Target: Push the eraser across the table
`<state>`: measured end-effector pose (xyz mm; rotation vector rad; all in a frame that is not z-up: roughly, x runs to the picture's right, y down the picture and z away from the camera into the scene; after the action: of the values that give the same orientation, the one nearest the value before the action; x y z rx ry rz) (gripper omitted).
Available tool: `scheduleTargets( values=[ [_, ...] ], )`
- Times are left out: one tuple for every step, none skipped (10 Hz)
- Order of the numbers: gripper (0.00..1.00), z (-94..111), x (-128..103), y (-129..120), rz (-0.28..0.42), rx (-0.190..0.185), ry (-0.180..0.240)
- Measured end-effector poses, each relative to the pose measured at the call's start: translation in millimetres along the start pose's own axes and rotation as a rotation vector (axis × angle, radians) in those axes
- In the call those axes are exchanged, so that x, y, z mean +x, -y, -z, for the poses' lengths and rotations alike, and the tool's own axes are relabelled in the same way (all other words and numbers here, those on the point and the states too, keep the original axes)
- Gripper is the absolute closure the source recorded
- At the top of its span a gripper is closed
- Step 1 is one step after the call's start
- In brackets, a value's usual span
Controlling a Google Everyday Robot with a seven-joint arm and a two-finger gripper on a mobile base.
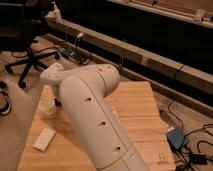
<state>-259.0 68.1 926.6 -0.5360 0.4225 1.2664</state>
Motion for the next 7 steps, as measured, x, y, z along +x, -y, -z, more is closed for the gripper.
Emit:
scheduleTargets(
  values=[
    [1.0,16,-6,-1,0.001,-0.001,0.008],
    [1.0,33,-12,-3,0.005,-0.002,0.016],
    [1.0,46,-16,-5,0.008,-0.004,0.022],
    [1.0,65,-22,-7,0.011,-0.008,0.031],
    [1.0,80,-26,-8,0.014,-0.01,0.038],
    [1.0,95,-29,-8,0.016,-0.012,0.044],
    [1.0,113,-33,-8,0.019,-0.015,0.052]
  ],
)
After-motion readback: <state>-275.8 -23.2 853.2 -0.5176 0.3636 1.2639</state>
